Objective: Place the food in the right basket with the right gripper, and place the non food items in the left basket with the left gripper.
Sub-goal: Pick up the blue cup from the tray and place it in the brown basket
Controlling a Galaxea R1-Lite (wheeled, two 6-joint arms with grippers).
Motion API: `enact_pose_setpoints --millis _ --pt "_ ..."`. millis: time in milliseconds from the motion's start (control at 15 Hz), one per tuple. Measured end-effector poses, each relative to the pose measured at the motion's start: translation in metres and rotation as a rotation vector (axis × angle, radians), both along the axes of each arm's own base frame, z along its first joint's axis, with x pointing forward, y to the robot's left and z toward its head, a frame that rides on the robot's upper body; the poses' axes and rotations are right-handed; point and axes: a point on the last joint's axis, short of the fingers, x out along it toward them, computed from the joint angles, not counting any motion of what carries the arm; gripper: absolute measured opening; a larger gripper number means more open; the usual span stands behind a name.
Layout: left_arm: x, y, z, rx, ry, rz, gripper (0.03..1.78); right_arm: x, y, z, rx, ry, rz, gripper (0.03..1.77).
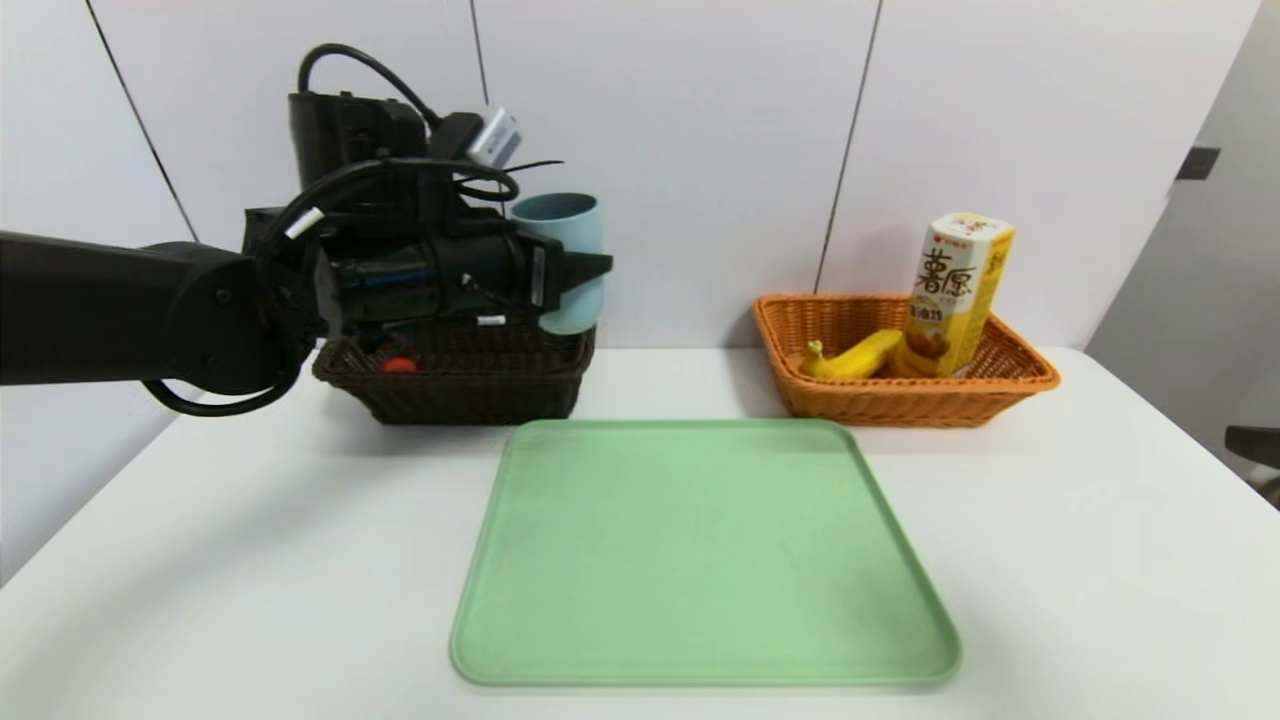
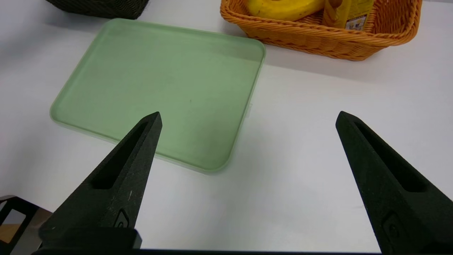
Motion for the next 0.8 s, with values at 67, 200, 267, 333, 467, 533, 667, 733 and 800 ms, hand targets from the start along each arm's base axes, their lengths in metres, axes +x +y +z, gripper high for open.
enact_pose_setpoints --millis 67,200,267,333,467,533,667,733,800 --pt "0.008 0.012 -0.002 0.0 0.006 0.037 1.14 0.0 0.0 0.0 -0.001 0.0 -0.001 1.69" --pt "0.025 0.032 -0.01 0.003 0.019 0.105 1.14 0.001 0.0 -0.001 -0.003 0.002 -0.005 1.69" --pt "0.036 0.041 -0.014 0.001 0.02 0.137 1.14 0.002 0.0 -0.001 -0.004 0.005 -0.006 1.69" --pt "0.048 0.05 -0.021 0.001 0.021 0.167 1.14 0.002 0.0 -0.001 -0.005 0.007 -0.008 1.69" --pt "0.069 0.065 -0.036 0.003 0.034 0.217 1.14 0.003 0.0 -0.001 -0.007 0.008 -0.008 1.69" --pt "0.078 0.072 -0.043 0.005 0.044 0.237 1.14 0.004 0.0 -0.001 -0.008 0.008 -0.009 1.69" --pt "0.095 0.081 -0.057 0.01 0.065 0.265 1.14 0.004 0.0 0.0 -0.01 0.007 -0.011 1.69" --pt "0.102 0.084 -0.064 0.012 0.076 0.275 1.14 0.004 -0.001 0.0 -0.01 0.008 -0.014 1.69" --pt "0.109 0.086 -0.071 0.016 0.086 0.28 1.14 0.004 -0.001 0.0 -0.01 0.007 -0.016 1.69"
